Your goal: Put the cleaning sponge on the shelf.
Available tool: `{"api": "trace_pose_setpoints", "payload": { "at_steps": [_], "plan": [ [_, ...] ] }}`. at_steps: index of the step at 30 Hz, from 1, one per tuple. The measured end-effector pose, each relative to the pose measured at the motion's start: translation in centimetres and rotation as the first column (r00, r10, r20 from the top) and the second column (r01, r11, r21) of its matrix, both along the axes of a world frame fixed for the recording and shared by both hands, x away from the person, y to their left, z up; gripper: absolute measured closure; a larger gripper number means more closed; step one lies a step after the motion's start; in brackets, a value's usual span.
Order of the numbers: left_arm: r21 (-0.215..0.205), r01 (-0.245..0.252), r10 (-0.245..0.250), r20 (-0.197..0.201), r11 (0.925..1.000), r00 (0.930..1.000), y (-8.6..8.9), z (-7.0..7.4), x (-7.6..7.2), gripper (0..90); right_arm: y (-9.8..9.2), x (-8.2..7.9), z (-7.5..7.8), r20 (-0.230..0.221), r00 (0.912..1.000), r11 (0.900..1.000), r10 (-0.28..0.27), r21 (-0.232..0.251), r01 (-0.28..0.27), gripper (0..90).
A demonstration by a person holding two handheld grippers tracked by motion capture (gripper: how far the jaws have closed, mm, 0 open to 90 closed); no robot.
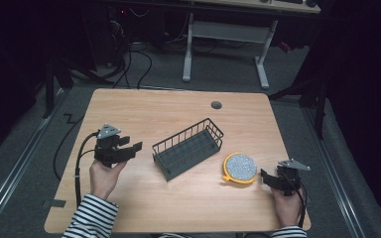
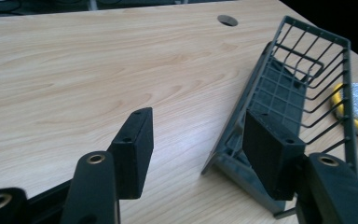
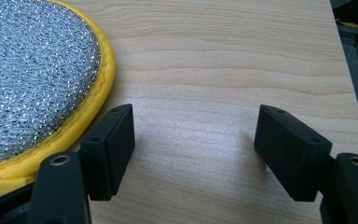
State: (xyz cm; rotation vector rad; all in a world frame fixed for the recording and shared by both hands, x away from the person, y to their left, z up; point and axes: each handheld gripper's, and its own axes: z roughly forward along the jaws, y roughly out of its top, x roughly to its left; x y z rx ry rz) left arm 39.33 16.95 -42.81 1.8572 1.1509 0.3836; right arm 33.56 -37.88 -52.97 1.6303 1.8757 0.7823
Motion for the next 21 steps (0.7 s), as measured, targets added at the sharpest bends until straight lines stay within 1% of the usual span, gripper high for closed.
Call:
{"api": "trace_pose_setpoints", "payload": {
  "at_steps": [2, 3, 6, 10, 12, 15, 16, 18, 21],
  "plan": [
    [-0.01, 0.003, -0.003, -0.002, 0.9999, 1.0, 0.6, -0.2, -0.2, 45.0, 0.0, 0.0, 0.0, 0.0, 1.0, 1.0, 0.0, 0.0, 0.0, 29.0],
    [-0.006, -0.001, 0.001, -0.001, 1.0, 1.0, 1.0, -0.3, -0.3, 45.7, 0.0, 0.0, 0.0, 0.0, 1.0, 1.0, 0.0, 0.0, 0.0, 29.0],
    [0.006, -0.022, 0.022, 0.0, 0.9997, 0.9998, 1.9, -0.8, -0.6, 46.7, 0.0, 0.0, 0.0, 0.0, 1.0, 1.0, -0.002, 0.003, 0.002, 29.1],
    [0.002, -0.053, 0.053, -0.009, 0.9986, 0.9986, 3.2, -1.6, -1.1, 46.9, 0.0, 0.0, 0.0, 0.0, 1.0, 1.0, -0.001, 0.002, 0.001, 29.1],
    [-0.01, -0.066, 0.065, -0.015, 0.9978, 0.9978, 3.9, -2.1, -1.4, 46.8, 0.0, 0.0, 0.0, -0.001, 1.0, 1.0, -0.002, 0.002, 0.002, 29.1],
    [-0.018, -0.074, 0.074, -0.021, 0.9971, 0.997, 4.5, -2.7, -2.0, 45.9, 0.0, 0.0, 0.0, 0.0, 1.0, 1.0, -0.001, 0.001, 0.001, 29.1],
    [-0.018, -0.074, 0.074, -0.021, 0.9971, 0.997, 4.5, -2.7, -2.0, 45.6, 0.0, 0.0, 0.0, 0.0, 1.0, 1.0, -0.001, 0.001, 0.001, 29.1],
    [-0.011, -0.088, 0.088, -0.031, 0.996, 0.9957, 4.9, -3.5, -2.6, 45.3, 0.0, 0.0, 0.0, -0.001, 1.0, 1.0, -0.003, 0.003, 0.003, 29.1],
    [-0.009, -0.104, 0.104, -0.045, 0.9945, 0.9936, 5.3, -4.4, -2.9, 44.9, 0.0, 0.0, 0.0, -0.001, 1.0, 1.0, -0.003, 0.003, 0.003, 29.1]
  ]
}}
